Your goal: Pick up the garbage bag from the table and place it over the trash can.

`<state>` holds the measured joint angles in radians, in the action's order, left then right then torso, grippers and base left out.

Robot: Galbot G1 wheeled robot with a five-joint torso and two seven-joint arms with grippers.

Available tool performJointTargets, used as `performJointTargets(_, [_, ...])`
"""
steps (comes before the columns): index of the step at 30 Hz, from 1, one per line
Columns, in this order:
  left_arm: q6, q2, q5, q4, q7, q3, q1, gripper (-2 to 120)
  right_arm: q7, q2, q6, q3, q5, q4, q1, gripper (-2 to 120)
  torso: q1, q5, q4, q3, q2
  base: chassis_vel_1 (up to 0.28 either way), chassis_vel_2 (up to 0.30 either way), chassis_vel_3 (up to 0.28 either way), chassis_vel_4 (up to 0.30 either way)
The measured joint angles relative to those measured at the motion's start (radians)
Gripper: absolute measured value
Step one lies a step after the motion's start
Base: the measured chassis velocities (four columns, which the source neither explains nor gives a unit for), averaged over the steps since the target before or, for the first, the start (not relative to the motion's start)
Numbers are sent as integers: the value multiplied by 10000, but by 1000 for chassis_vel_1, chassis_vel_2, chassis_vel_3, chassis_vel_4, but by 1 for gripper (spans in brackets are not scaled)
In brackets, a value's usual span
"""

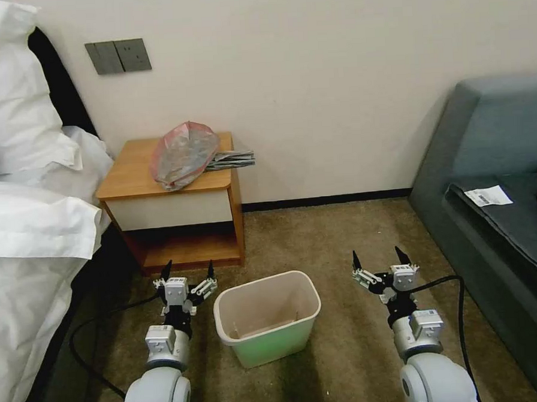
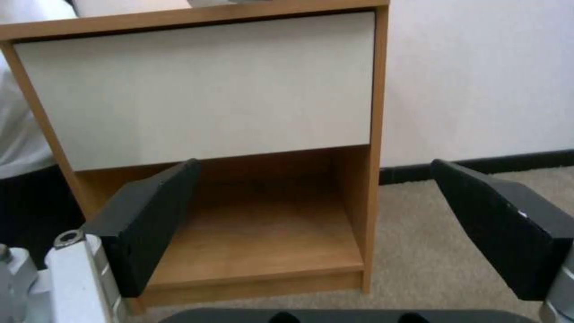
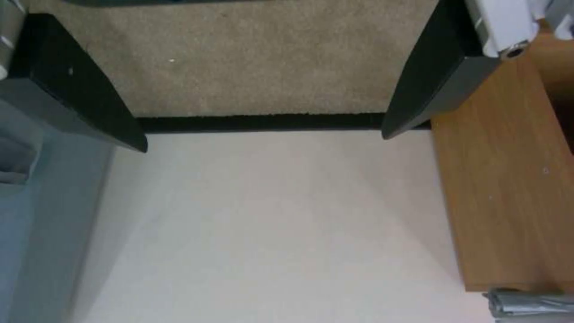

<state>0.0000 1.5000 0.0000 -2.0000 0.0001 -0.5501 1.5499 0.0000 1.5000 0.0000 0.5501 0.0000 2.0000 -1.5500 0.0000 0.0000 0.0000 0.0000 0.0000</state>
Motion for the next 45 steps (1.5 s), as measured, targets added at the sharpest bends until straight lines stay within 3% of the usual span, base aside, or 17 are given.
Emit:
performJointTargets(38, [-70, 11, -22, 12, 0, -45, 11, 97, 12, 0, 60, -15, -19, -6, -20, 100, 0, 0, 0, 0, 0, 0, 0, 0, 0])
performJointTargets(41, [-880, 162, -370, 130, 160, -615, 209, 100, 225, 21, 939, -265, -332, -146, -429, 100, 0, -1, 0, 0, 0, 0, 0, 0, 0])
performJointTargets(43, [-880, 162, -370, 130, 160, -615, 209, 100, 225, 21, 939, -265, -332, -146, -429, 100, 0, -1, 0, 0, 0, 0, 0, 0, 0])
performJointTargets(44, [-1667, 310, -701, 245, 337, -1164, 410, 100, 421, 46, 1753, -483, -625, -261, -801, 100, 0, -3, 1, 0, 0, 0, 0, 0, 0])
performJointTargets(45, [-1667, 310, -701, 245, 337, -1164, 410, 100, 421, 46, 1753, -483, -625, -261, -801, 100, 0, -3, 1, 0, 0, 0, 0, 0, 0])
